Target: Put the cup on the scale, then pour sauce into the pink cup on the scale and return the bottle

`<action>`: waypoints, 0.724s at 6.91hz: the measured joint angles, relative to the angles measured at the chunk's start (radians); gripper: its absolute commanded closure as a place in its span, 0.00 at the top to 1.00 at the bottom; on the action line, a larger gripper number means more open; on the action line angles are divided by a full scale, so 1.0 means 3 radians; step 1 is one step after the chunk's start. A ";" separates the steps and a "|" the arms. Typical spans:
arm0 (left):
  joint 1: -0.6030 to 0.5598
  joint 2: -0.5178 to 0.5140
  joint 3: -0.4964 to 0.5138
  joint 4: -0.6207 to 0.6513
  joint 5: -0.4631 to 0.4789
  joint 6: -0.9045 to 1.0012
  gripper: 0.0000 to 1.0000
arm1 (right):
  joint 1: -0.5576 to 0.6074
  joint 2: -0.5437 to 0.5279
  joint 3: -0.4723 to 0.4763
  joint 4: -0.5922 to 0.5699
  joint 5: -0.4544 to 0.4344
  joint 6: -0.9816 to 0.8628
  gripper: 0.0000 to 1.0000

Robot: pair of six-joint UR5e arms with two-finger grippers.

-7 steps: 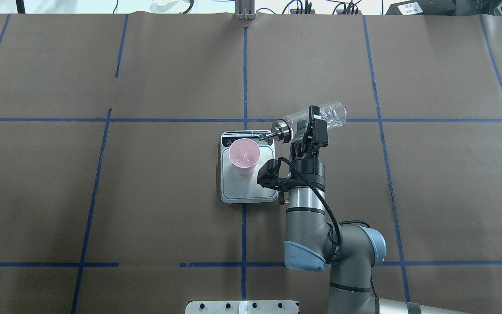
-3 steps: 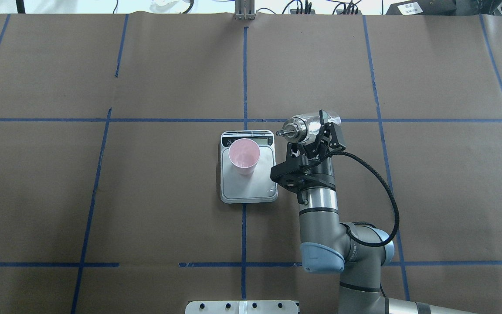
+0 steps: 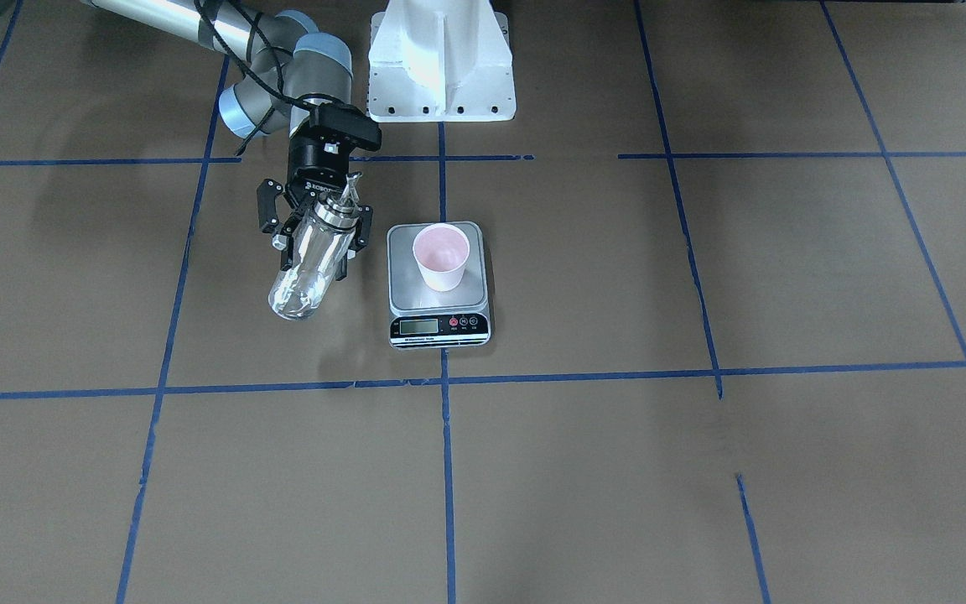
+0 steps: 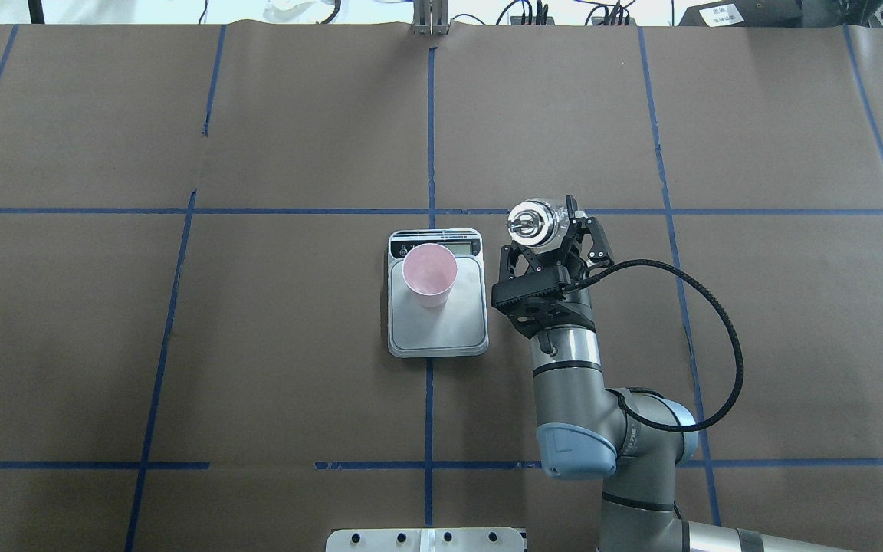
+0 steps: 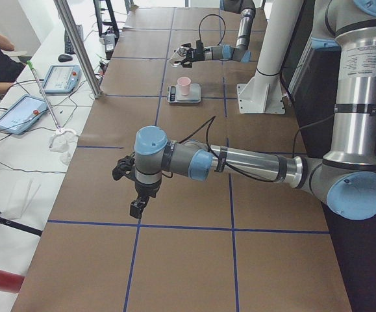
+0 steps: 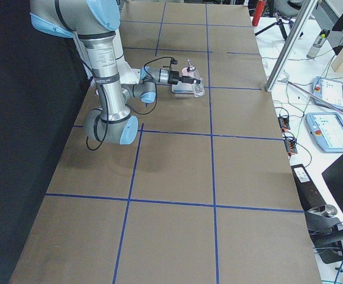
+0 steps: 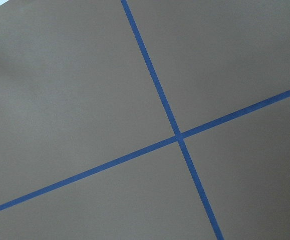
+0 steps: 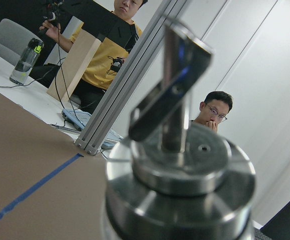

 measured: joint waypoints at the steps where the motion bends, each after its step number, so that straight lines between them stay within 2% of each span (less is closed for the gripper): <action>1: -0.0002 0.0003 -0.0034 0.0020 0.0000 -0.0002 1.00 | 0.0044 -0.0018 0.0022 0.0003 0.0140 0.0341 0.00; 5: -0.0008 0.0009 -0.0148 0.0087 0.0005 -0.0005 1.00 | 0.0262 -0.0227 0.0052 0.0005 0.0546 0.1224 0.00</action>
